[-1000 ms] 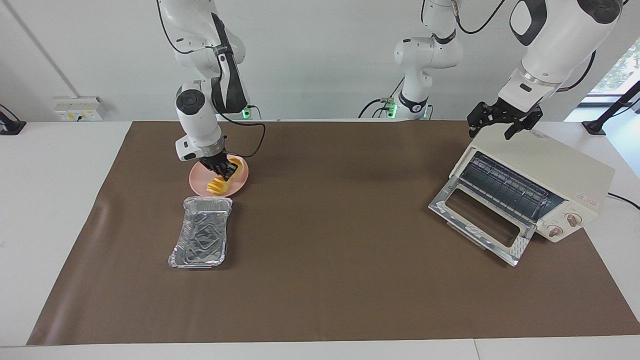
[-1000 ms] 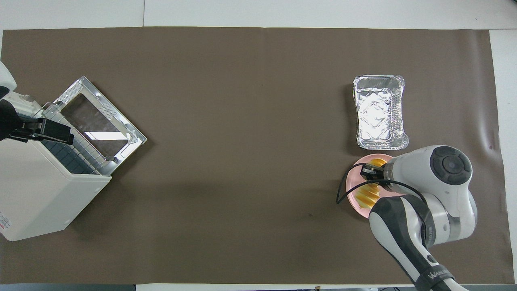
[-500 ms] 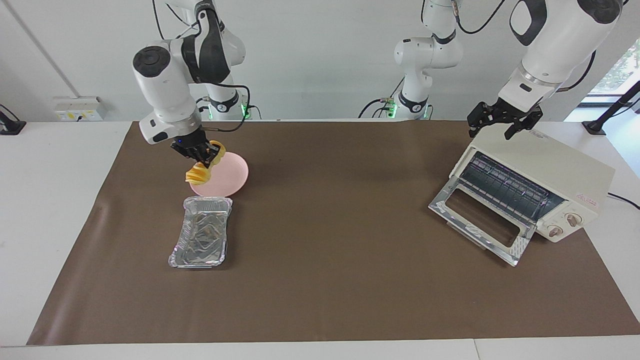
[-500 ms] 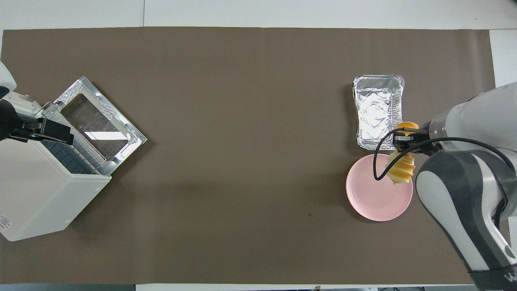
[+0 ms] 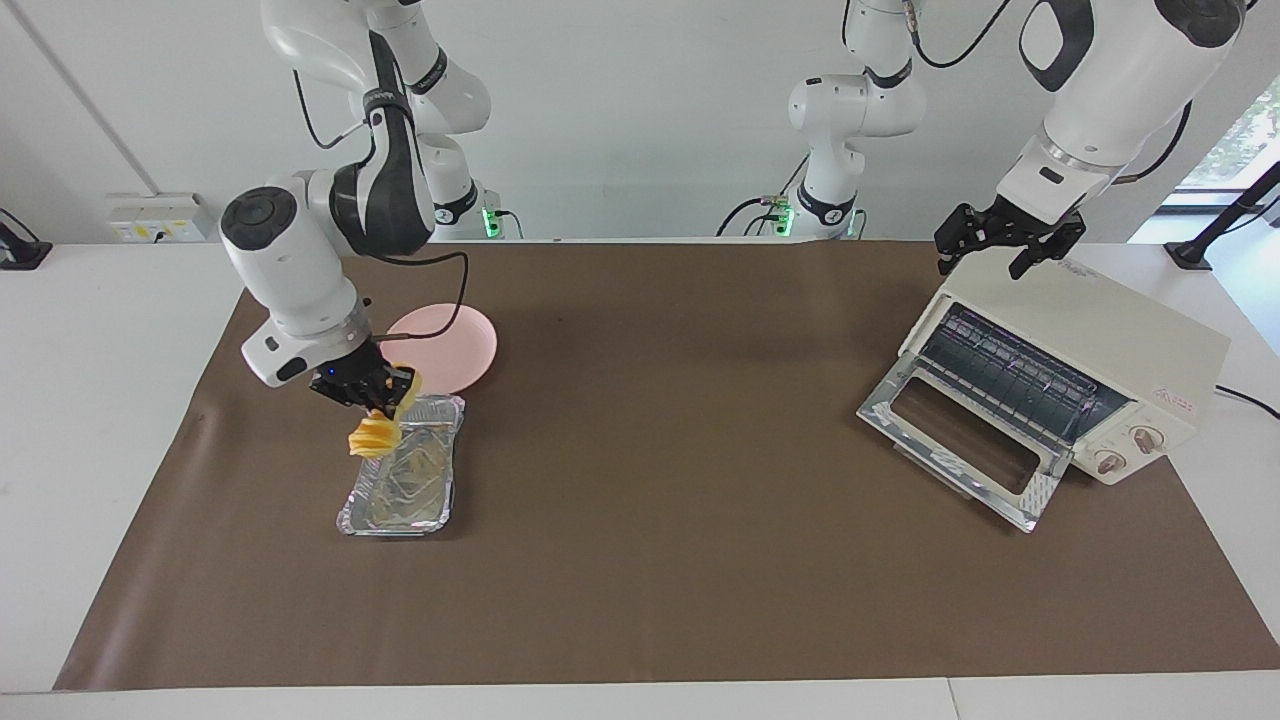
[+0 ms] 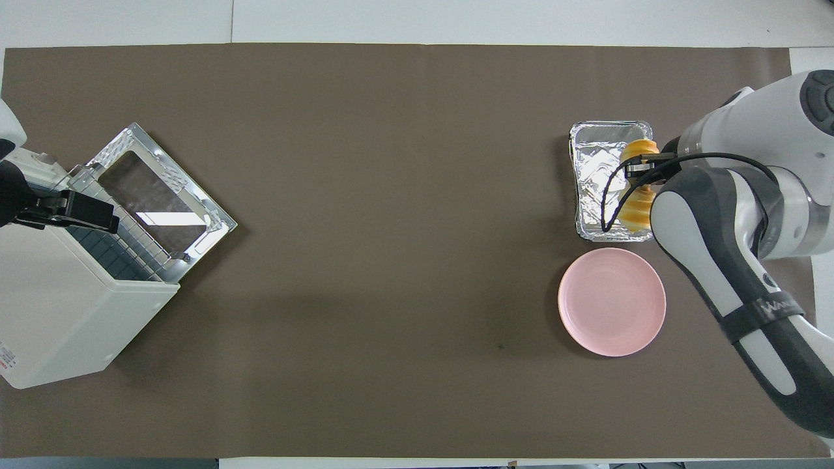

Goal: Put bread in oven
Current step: 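Lift the bread with the right gripper and lower it into the foil tray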

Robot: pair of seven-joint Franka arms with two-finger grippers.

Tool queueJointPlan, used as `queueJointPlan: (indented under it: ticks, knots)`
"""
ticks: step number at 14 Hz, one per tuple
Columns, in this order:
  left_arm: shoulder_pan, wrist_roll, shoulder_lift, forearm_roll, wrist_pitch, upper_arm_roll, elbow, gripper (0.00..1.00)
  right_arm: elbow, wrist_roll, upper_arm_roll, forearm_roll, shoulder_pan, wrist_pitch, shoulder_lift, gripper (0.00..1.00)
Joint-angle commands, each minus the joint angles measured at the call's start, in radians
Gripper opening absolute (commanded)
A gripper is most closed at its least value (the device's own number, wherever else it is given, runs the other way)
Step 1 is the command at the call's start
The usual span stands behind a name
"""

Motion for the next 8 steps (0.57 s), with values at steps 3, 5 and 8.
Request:
queueJointPlan:
  ticks: [3, 5, 8]
  knots:
    - [0.007, 0.007, -0.016, 0.001, 0.007, -0.003, -0.011, 1.00, -0.012, -0.023, 0.008, -0.007, 0.016, 0.069, 0.058, 0.00]
    - [0.007, 0.007, -0.016, 0.001, 0.007, -0.003, -0.011, 1.00, -0.073, -0.023, 0.008, -0.007, 0.014, 0.135, 0.055, 0.00]
    - [0.007, 0.007, -0.016, 0.001, 0.007, -0.003, -0.011, 1.00, -0.100, -0.029, 0.008, -0.005, 0.007, 0.161, 0.062, 0.06]
